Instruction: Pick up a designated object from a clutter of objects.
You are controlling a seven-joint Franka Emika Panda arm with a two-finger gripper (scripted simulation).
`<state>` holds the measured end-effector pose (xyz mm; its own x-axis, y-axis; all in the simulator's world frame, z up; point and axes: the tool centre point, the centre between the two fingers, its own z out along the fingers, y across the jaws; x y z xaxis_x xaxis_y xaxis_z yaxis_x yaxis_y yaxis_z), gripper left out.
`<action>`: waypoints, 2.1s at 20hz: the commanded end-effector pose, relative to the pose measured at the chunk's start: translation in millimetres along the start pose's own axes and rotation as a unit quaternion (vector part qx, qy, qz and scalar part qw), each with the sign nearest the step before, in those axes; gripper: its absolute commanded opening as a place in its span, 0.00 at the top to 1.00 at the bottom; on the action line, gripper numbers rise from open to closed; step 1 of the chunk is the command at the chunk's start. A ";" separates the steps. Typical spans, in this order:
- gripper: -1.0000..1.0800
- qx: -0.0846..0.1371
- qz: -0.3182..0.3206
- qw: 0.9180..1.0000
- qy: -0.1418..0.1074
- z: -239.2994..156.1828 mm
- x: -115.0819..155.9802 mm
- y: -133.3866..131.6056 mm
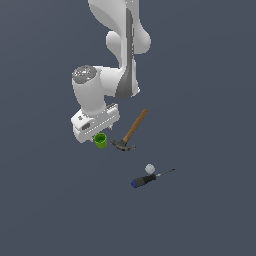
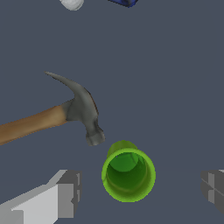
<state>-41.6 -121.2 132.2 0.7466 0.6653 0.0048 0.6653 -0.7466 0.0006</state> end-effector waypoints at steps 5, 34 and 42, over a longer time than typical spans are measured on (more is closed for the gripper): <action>0.04 0.000 -0.046 0.999 -0.001 24.3 -17.4 0.4; 0.04 0.001 -0.076 0.997 -0.002 88.6 -29.6 -0.9; 1.00 0.001 -0.076 0.997 -0.002 89.6 -29.6 -0.8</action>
<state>-63.2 -140.8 43.6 0.6384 0.7697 0.0008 0.7697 -0.6384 0.0022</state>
